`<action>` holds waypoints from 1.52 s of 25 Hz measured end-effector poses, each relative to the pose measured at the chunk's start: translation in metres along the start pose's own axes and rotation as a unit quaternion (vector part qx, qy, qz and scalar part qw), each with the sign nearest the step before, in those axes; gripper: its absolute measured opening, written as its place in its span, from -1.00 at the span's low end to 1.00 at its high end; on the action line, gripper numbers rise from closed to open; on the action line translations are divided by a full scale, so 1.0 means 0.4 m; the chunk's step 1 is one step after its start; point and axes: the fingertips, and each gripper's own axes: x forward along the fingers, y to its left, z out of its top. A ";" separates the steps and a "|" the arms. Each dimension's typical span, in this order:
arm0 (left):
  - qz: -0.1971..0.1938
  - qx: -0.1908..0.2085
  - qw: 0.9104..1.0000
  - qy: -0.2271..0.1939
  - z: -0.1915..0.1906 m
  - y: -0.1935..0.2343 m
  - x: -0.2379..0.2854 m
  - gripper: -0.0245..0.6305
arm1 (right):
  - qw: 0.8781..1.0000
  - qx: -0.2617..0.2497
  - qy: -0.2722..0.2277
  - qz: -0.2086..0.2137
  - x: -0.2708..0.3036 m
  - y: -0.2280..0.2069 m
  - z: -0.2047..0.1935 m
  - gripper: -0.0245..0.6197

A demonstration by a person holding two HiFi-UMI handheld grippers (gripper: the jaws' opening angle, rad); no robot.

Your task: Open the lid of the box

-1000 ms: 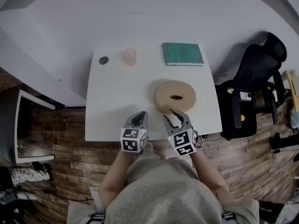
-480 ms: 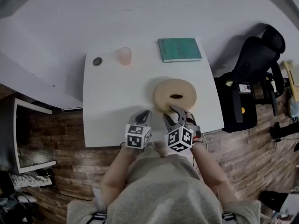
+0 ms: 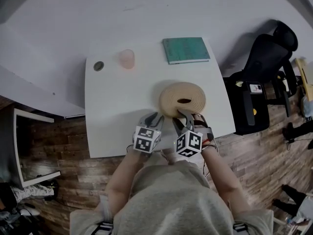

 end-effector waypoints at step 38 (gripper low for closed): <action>-0.040 0.066 0.997 0.020 -0.017 -0.024 0.085 -0.18 | 0.998 0.017 -0.019 0.060 -0.019 0.002 0.005 -0.58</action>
